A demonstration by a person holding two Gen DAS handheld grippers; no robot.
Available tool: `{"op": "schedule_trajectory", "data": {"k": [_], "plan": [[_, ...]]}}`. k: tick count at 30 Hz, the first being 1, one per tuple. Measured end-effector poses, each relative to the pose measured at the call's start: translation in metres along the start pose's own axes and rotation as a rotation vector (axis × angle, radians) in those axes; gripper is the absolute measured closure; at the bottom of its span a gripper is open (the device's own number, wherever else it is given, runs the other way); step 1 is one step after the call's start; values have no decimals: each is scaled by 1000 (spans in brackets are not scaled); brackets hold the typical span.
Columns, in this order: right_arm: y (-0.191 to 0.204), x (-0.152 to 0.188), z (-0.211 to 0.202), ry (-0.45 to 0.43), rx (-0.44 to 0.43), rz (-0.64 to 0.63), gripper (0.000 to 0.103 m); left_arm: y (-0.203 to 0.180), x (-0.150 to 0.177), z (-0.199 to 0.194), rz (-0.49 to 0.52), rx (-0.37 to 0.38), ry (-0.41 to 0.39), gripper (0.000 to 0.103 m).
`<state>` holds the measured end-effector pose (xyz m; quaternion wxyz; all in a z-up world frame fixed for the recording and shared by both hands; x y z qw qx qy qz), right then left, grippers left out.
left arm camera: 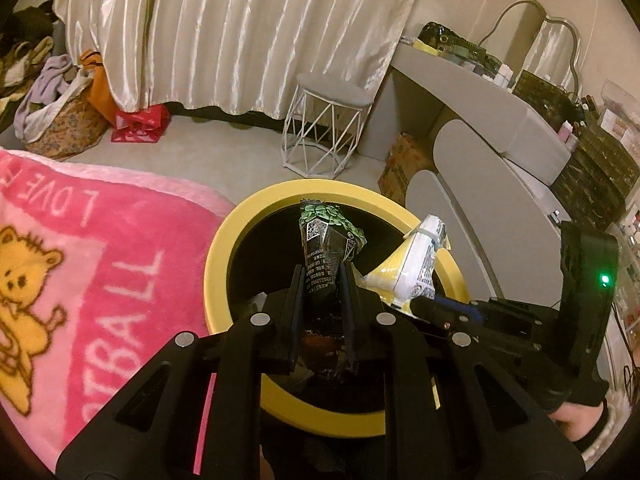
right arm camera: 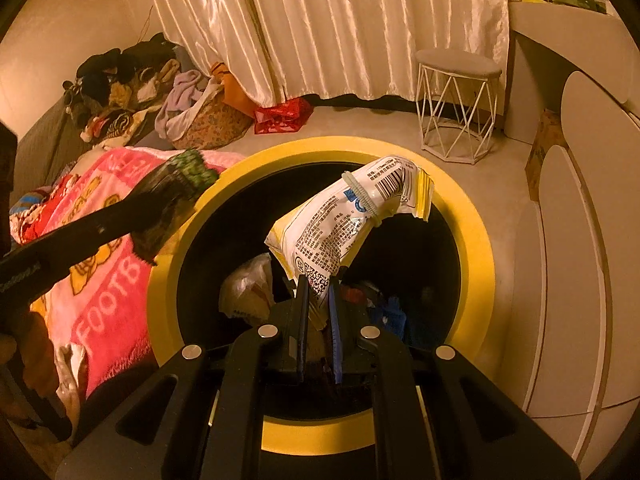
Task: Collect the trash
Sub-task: 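Lower both tools into the bin and open them to drop the packets, then withdraw both open tools up from the bin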
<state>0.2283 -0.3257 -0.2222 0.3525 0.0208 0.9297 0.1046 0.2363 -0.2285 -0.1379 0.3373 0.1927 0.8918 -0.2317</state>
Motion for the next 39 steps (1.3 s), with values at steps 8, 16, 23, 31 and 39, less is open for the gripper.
{"op": "schedule_trajectory", "data": {"k": [8,16,23,31,39], "plan": [[-3,3,-1,11,13,-3,91,-1,-1,11,-3,9,23,87],[-9,3,-16,-19,31,31,57,1,3,5,-9,-8,20,46],[-5,-4,-36,-81,32,46,31,6,6,-14,-4,-42,-11,23],[4,-3,-48,-108,49,25,20,31,11,-47,-48,-112,-62,11],[29,-7,-65,-201,38,-13,7,53,24,-84,-80,-206,-114,11]]}}
Point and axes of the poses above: each gripper's, at about its wrist camera, not at the fingertips, and z roughly the way its jaws point, y to its left, x to its underside, the point moved 9 cm from there along z, roughly the way its jaws point, and after that the axes turned 1 degree about x, right-handed, at the moved point
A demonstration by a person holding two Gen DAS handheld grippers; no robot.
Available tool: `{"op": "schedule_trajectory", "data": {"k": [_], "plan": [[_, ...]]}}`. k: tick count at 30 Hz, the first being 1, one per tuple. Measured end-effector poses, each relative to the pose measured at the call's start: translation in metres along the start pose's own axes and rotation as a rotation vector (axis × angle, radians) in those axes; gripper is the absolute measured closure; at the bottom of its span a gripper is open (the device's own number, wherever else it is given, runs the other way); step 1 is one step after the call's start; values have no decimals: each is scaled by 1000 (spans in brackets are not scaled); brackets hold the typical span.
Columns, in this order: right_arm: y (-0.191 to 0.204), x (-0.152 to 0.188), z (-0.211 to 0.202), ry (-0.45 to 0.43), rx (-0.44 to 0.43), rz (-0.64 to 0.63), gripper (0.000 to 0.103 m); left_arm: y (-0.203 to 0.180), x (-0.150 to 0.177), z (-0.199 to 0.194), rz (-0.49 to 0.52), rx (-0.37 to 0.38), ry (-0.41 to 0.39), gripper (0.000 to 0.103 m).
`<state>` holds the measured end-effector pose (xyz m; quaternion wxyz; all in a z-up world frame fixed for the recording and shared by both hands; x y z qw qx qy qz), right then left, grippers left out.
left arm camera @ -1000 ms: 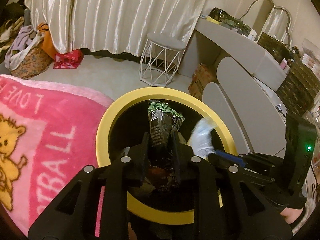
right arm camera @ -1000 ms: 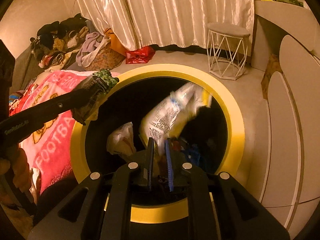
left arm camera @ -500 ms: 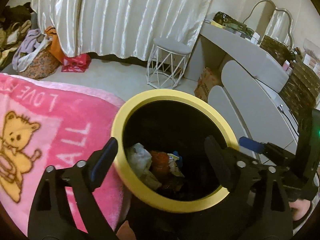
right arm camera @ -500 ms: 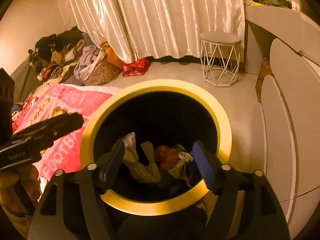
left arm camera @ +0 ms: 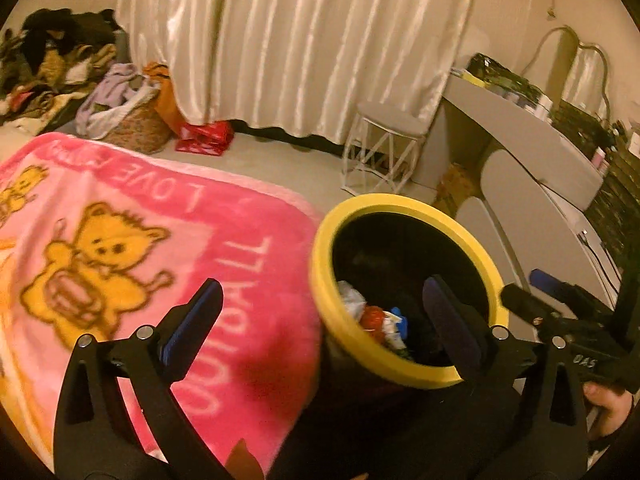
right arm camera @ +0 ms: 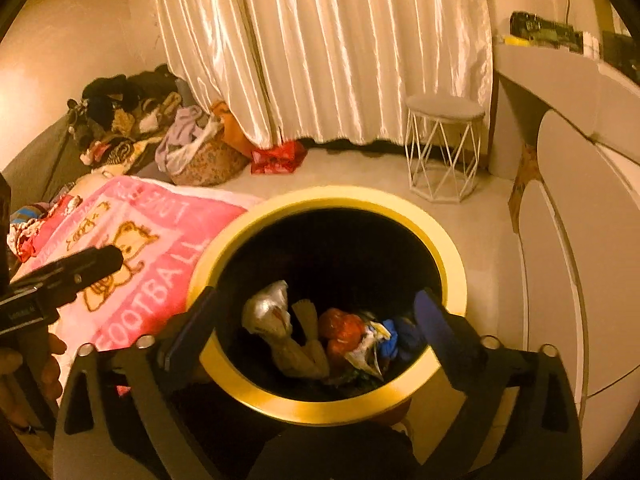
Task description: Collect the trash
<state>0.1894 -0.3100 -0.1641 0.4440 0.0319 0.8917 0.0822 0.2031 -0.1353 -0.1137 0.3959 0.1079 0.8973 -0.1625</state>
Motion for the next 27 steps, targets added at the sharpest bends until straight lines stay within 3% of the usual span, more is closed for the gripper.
{"op": "schedule_trajectory", "data": {"k": [9,17,27], "plan": [[39,-6,-40,-233,-6,-57,6,38,21,-54,-40,-139,-122,11],[72,2,-73,-414,42,-115,6,49,34,-97,0,-222,-231,11],[78,6,-73,-418,46,-132,6,56,39,-109,-14,-216,-252,11]]}}
Point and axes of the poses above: each gripper's, at about its wrist camera, not at the fingertips, and z roughly the way its jaws point, y to its left, x to its underside, the point moved 9 cm from there along z, roughly the way its jaws point, and after that the axes turned 1 degree about x, right-handed, at the moved point
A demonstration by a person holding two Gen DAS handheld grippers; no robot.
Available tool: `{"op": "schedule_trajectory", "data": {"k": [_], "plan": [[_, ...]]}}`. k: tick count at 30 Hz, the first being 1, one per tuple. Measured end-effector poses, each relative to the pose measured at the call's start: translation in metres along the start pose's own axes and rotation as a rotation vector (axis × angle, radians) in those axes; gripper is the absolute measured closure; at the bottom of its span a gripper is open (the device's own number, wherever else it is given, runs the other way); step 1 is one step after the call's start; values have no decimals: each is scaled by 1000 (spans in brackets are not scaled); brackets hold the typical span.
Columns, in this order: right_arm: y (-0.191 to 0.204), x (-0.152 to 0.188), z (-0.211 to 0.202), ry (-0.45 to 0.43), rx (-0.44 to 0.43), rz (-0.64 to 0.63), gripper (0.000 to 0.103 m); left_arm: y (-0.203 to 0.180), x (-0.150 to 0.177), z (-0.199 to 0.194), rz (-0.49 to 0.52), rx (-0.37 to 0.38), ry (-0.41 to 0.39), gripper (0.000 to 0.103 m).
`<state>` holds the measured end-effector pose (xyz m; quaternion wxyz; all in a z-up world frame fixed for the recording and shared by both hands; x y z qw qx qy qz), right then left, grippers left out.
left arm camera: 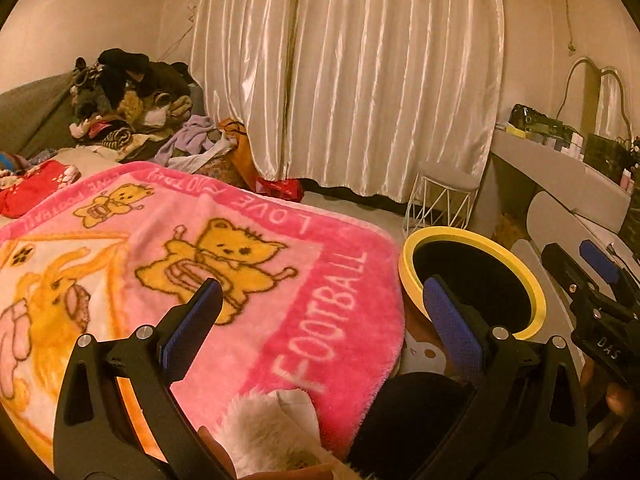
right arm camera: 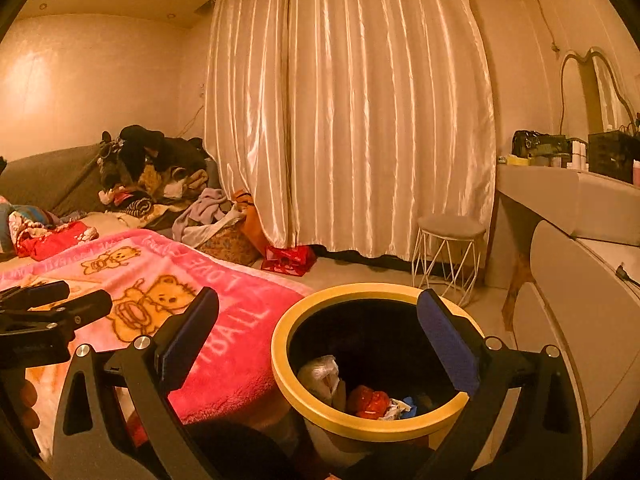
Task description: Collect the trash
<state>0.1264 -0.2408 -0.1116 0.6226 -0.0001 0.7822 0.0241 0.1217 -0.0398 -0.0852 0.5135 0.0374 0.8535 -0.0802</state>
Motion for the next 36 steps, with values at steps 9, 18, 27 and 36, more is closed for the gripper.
{"op": "schedule_trajectory", "data": {"k": [9,18,27,36], "plan": [[-6,4,3,19,19,30,6,-3,0,-3,-1,4,-1,11],[-9,6,3,21,23,35,6,-6,-3,-4,0,4,-7,11],[-12,7,3,20,27,39,6,-6,-3,-4,1,2,-9,11],[-12,7,3,20,27,40,6,-7,-5,-5,-3,3,-13,11]]}}
Point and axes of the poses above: each gripper's, at about its wrist camera, not at the fingertips, and z roughly the way its jaws point, y to its left, x to its underside, the point moved 9 cm from there along z, roughly the way its jaws point, and after that the axes turned 1 degree about x, right-handed, at the moved point
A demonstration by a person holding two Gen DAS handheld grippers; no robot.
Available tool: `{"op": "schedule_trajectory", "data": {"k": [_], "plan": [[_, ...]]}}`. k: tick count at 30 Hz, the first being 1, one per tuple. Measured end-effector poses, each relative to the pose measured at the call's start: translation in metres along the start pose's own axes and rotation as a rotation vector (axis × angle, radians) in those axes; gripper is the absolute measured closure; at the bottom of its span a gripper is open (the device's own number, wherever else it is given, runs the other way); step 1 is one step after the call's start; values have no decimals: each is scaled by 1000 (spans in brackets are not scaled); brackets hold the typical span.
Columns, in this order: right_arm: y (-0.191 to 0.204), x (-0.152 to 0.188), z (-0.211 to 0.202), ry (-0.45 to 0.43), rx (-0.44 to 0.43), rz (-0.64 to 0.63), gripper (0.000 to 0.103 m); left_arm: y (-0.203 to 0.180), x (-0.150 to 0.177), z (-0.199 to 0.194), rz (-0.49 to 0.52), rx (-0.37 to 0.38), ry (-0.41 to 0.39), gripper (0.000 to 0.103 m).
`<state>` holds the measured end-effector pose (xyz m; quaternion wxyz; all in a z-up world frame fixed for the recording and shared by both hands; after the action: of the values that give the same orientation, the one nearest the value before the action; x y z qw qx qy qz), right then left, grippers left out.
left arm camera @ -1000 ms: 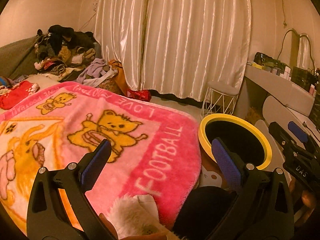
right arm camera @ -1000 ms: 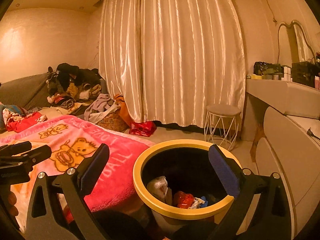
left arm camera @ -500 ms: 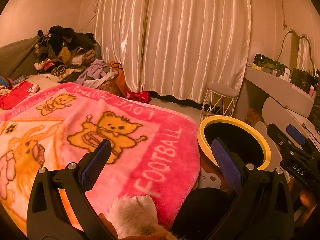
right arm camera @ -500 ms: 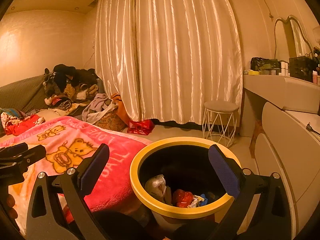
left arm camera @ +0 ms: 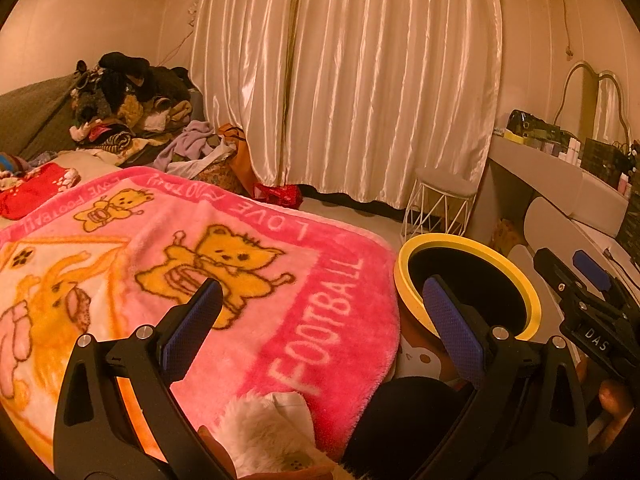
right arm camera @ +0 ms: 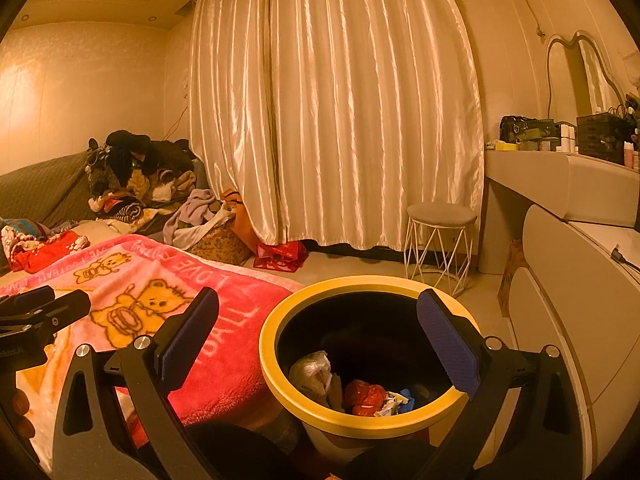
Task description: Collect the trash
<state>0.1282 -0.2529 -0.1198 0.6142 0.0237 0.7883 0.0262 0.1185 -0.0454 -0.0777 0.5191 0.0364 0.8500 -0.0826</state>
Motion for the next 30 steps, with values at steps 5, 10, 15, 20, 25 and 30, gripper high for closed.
{"op": "schedule_trajectory", "data": {"k": [5,10,15,20,25,30], "plan": [[0,1,-1,1,1,0,6,0,-1,0,0,-2,0,11],[0,0,0,0,1,1,6,0,0,0,-2,0,1,11],[0,0,-1,2,-2,2,6,-1,0,1,-5,2,3,11],[2,-10,-4,-12,-4,3,6,2,2,2,-17,-20,1,11],[25,-36,-5,-32,-73,16,6,34,2,-3,-86,-134,11,11],[105,-61,12,19,-279,-22,6,112,4,-30,-199,-251,12,11]]}}
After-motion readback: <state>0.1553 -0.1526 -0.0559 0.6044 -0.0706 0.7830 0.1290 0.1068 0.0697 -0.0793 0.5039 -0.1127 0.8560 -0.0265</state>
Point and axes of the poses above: each gripper's, at about its wrist camera, not at the fingertips, and z roughly the way its jaws point, y to its left, x to its underside, the point moved 9 cm from there along z, roughly the way its jaws point, and after that the axes turned 1 degree about x, right-handed, at the moved point
